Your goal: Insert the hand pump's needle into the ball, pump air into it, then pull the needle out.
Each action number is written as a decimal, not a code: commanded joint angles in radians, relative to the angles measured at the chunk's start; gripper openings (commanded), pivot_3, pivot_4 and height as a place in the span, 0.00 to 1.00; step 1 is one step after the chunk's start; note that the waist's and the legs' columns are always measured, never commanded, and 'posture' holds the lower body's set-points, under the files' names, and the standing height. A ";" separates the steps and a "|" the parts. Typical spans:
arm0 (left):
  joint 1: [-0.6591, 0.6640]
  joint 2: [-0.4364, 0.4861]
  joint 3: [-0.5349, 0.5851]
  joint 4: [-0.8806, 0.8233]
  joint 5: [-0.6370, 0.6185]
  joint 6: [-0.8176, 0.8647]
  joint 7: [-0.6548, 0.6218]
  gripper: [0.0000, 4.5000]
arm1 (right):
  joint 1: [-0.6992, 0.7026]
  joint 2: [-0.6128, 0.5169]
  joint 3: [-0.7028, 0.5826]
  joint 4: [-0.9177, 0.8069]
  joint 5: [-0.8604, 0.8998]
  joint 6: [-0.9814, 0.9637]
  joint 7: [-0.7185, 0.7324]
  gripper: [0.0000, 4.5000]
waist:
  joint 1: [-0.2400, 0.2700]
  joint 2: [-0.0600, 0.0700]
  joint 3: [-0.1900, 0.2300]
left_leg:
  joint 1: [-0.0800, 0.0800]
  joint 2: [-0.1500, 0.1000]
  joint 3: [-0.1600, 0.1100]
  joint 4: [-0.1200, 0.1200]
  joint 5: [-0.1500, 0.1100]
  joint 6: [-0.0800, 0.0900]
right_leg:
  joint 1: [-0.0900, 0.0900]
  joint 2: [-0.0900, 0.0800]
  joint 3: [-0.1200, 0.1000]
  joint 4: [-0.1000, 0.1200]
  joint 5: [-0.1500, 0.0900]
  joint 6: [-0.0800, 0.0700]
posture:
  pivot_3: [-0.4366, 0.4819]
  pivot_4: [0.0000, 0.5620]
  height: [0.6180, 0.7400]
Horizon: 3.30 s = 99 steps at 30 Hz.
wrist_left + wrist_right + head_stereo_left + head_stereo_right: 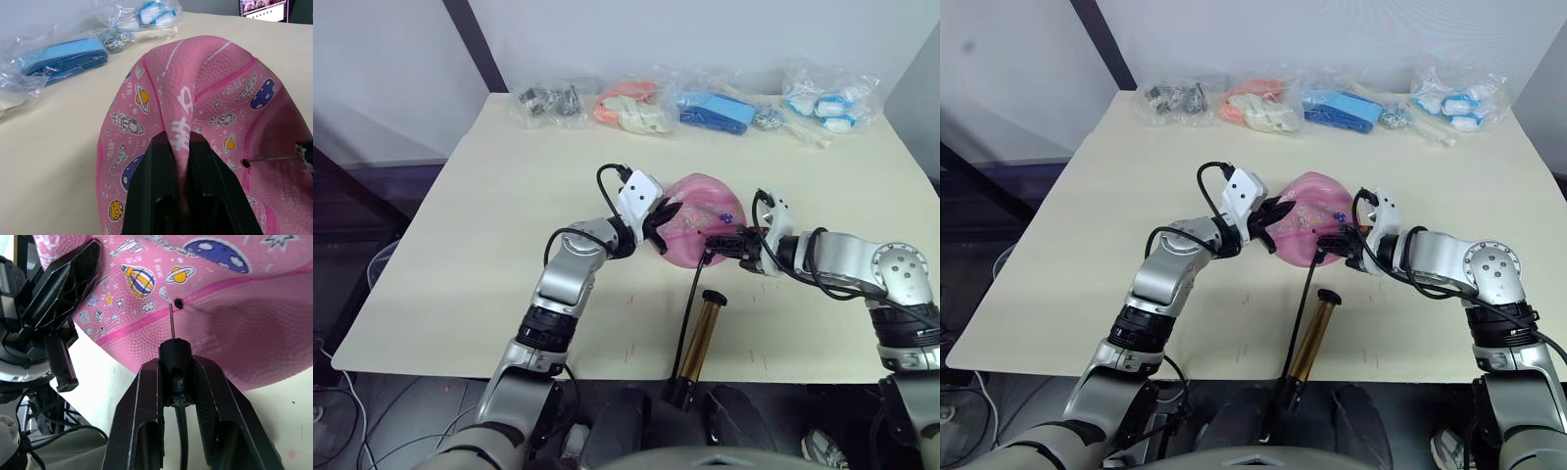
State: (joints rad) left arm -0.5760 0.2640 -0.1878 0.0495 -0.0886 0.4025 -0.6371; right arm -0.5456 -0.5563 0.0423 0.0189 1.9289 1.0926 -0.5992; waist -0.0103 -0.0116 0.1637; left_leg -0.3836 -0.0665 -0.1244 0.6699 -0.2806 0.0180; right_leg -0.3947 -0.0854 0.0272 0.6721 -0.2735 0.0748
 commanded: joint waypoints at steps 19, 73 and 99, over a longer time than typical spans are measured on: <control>0.023 -0.002 -0.043 0.022 0.010 0.006 -0.022 0.01 | -0.010 0.002 0.015 0.008 0.011 0.002 -0.009 0.07 | 0.000 0.000 0.000 | 0.000 0.000 0.000 0.000 0.000 0.000 | 0.000 0.000 0.000 0.000 0.000 0.000 | 0.48 0.27 1.00; 0.055 -0.003 -0.064 0.036 0.019 -0.010 -0.059 0.01 | -0.079 0.427 -0.312 0.076 0.043 -0.090 -0.512 0.07 | -0.025 0.002 -0.002 | 0.003 0.001 0.001 -0.001 0.000 0.000 | 0.000 0.003 0.002 0.003 0.000 -0.001 | 0.48 0.27 1.00; 0.048 -0.003 -0.077 0.070 0.007 0.018 -0.103 0.01 | -0.165 0.438 -0.201 0.146 -0.035 -0.203 -0.496 0.07 | -0.032 0.007 -0.008 | 0.005 0.002 0.001 -0.001 0.000 0.000 | 0.001 0.004 0.004 0.004 0.000 -0.001 | 0.48 0.27 1.00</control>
State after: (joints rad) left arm -0.5751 0.2865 -0.1620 0.0876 -0.0662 0.3769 -0.6542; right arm -0.6610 -0.1268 -0.1648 0.1553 1.9399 0.9337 -1.1510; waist -0.0425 -0.0051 0.1561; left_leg -0.3787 -0.0648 -0.1232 0.6687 -0.2806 0.0182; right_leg -0.3940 -0.0814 0.0308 0.6757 -0.2733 0.0742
